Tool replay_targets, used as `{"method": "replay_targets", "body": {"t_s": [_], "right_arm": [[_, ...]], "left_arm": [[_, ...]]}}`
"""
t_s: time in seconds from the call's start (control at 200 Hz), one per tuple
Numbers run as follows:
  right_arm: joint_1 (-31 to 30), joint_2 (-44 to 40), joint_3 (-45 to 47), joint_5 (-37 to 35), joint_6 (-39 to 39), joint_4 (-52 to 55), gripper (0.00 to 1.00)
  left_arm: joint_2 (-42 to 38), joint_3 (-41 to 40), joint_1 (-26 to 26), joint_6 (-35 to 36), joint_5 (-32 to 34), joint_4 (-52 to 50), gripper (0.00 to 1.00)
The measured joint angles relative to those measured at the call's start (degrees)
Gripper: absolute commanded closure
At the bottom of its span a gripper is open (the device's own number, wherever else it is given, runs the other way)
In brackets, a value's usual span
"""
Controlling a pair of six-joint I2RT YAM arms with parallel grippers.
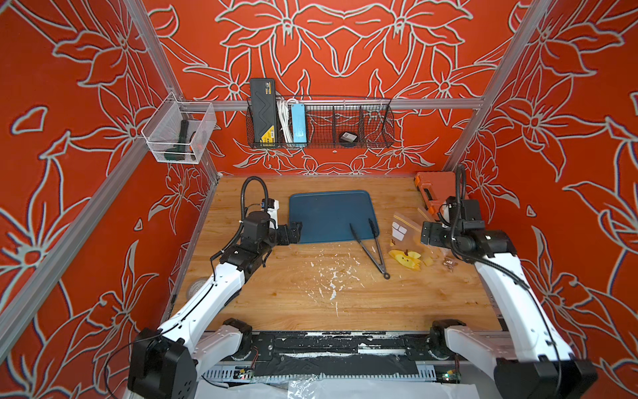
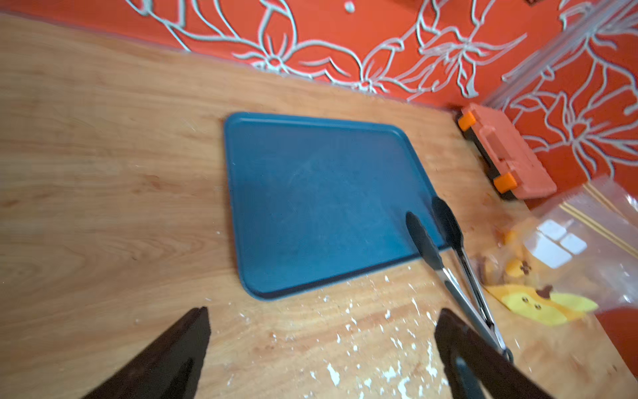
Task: Put the cookies into a resealable bag to prevent moisture
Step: Place the ziploc bag at the center of the board, then reset both arms
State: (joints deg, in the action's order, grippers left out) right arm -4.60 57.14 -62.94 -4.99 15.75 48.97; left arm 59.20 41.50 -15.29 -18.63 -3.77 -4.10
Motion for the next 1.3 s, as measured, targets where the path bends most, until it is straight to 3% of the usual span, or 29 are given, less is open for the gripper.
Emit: {"method": "replay_targets", "body": {"t_s": [0.175, 0.37, 0.51, 0.631, 0.741, 0.991, 1.111, 1.301], "right_arm": [[-1.51, -8.09, 8.41, 8.66, -2.71, -13.92, 0.01], [-14.58, -12.98, 22.58, 10.62, -6.99, -30.29, 0.01], [-15.74, -15.13, 34.73, 4.13, -7.08, -41.11, 0.04], [-15.58, -10.62, 42.01, -4.52, -8.76, -52.13, 0.03], [-13.18, -2.62, 42.1, -8.44, -10.38, -58.66, 0.0], [-6.43, 11.96, 36.09, -9.22, -13.75, -68.02, 0.01], [-4.17, 13.7, 34.16, -7.78, -14.21, -68.72, 0.04], [-2.51, 12.48, 34.27, -7.43, -14.64, -67.91, 0.04]], "left_arm": [[-4.98, -12.7, 0.61, 1.09, 6.49, 16.06, 0.0], [-5.22, -23.67, 0.61, 5.86, 11.06, 28.94, 0.0], [-8.39, -30.88, 0.61, 10.91, 15.45, 36.41, 0.0], [-7.3, -34.1, 0.61, 14.49, 18.95, 42.51, 0.0], [-0.11, -34.14, 0.63, 17.44, 19.39, 48.78, 0.0], [14.53, -31.43, 1.05, 23.98, 17.25, 54.77, 0.0], [17.0, -30.86, 3.67, 25.03, 14.43, 58.55, 0.0], [20.2, -29.4, 12.26, 21.59, 9.7, 60.39, 0.0]]}}
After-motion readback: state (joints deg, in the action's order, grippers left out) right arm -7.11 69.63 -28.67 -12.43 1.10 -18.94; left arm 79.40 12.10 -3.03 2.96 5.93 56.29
